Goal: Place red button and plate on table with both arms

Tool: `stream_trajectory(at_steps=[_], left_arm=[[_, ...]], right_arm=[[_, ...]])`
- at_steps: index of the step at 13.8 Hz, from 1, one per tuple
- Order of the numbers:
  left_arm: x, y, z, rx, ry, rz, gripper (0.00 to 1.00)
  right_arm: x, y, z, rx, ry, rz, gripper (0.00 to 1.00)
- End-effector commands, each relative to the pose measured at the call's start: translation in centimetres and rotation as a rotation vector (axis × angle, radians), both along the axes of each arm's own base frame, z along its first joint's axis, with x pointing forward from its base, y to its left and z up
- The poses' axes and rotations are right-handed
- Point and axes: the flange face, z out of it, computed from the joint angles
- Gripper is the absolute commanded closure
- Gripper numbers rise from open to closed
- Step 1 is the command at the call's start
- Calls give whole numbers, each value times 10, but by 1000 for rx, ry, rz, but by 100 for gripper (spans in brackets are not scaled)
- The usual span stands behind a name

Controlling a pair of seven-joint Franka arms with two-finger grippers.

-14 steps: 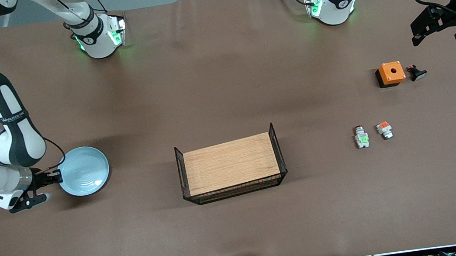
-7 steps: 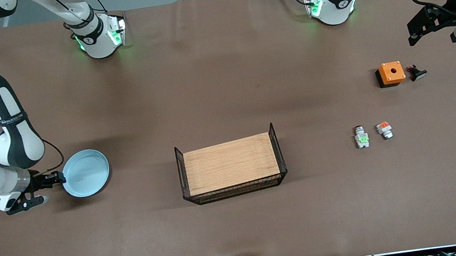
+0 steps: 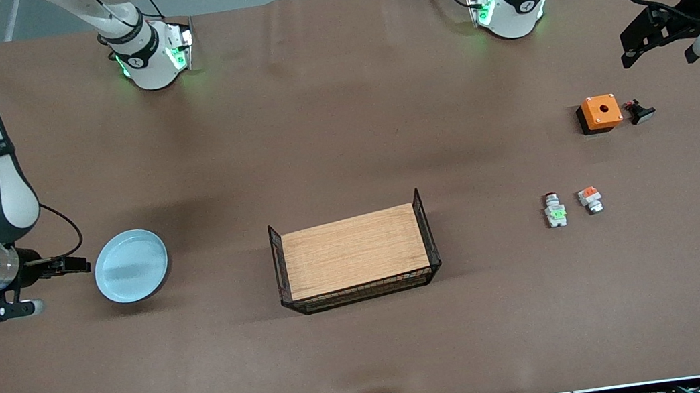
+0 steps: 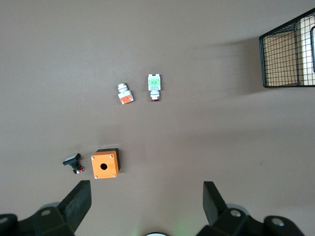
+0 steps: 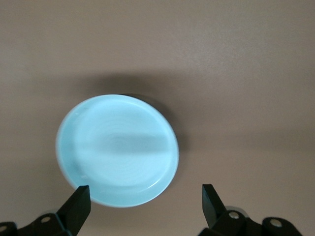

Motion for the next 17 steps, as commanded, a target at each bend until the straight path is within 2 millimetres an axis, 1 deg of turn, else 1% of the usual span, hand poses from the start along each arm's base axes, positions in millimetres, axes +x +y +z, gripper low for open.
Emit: stream_trajectory(at_steps=[1,3,4,5,6,9,10,11,13,15,16,17], left_arm=[[-9,-2,2,-12,0,9,0],[-9,-2,2,-12,0,7,0],[-9,-2,2,-10,0,7,0],[-9,-2,3,-10,-1,7,0],[-9,-2,3,-10,-1,7,0],[-9,-1,2,-9,0,9,0],[-9,-1,2,-9,0,9,0],[-9,-1,2,-7,0,9,0],[-9,-1,2,-6,0,9,0],[-9,0,3,-6,-2,10,0],[-9,-1,2,-6,0,9,0],[-9,0,3,-6,-2,10,0]], right_arm=[[-8,36,45,-12,-14,-85,0],[-11,67,86,-26,-12,-146,0],[-13,80,108,-33,-2,-174,0],[-16,85,130,-36,5,-189,0],[-20,87,159,-37,9,-187,0],[-34,83,250,-37,45,-193,0],[-40,82,273,-34,48,-196,0],[-44,80,285,-42,46,-199,0],[-55,74,314,-45,-18,-209,0],[-58,62,334,-35,-98,-235,0],[-60,55,343,-29,-150,-248,0],[-59,56,342,-30,-170,-248,0]])
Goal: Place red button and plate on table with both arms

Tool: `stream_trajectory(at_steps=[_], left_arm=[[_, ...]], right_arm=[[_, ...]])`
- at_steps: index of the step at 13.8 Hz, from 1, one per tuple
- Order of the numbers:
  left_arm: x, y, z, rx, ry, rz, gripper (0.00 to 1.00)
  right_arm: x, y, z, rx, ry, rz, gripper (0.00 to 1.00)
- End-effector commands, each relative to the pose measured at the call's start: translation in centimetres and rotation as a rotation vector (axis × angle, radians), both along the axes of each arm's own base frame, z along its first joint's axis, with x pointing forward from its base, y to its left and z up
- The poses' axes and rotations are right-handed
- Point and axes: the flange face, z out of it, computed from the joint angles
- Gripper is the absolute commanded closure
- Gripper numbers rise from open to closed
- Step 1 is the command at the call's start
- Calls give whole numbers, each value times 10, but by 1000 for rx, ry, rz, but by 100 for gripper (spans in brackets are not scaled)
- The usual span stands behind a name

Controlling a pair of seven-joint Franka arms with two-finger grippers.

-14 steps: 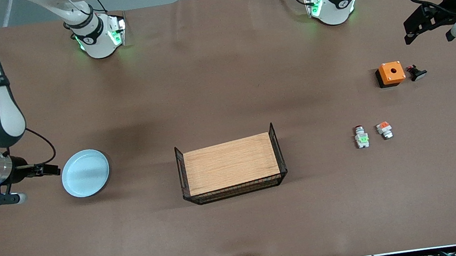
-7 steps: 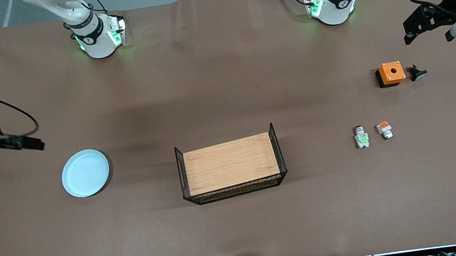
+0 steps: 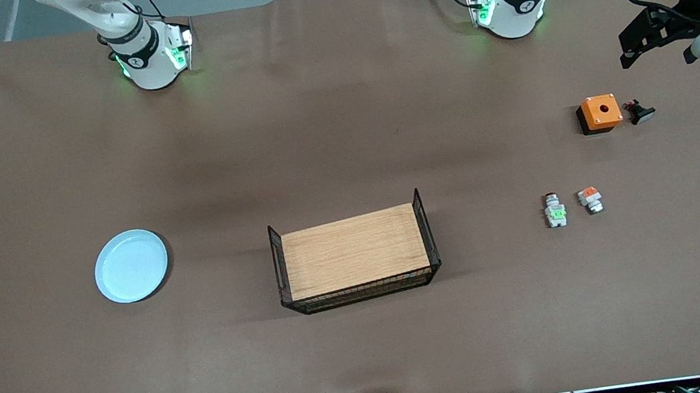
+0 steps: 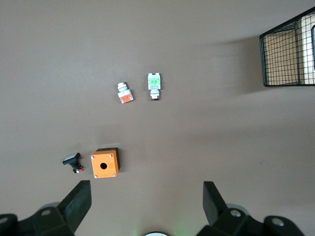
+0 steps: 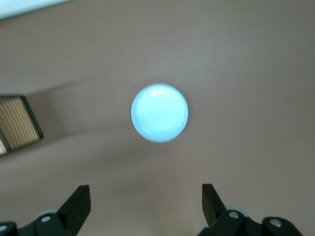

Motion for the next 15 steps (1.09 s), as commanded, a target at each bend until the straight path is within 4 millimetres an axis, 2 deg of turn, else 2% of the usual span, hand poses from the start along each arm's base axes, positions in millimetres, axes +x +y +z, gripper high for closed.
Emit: stream_trajectory(at_steps=[1,2,4,5,15], left_arm=[[-9,0,5,-6,-6,11,0],[-9,0,5,-6,-6,11,0],[-9,0,5,-5,-6,13,0],[-9,0,5,-5,-6,13,0],[-8,0,4,-5,-4,14,0]], right_arm=[[-6,-6,5,5,-69,-26,0],[-11,-5,0,4,-92,-26,0],[-34,-3,-11,-4,-168,-30,0],[-37,-3,-14,-6,-180,-31,0],[-33,-1,-14,-7,-177,-24,0]])
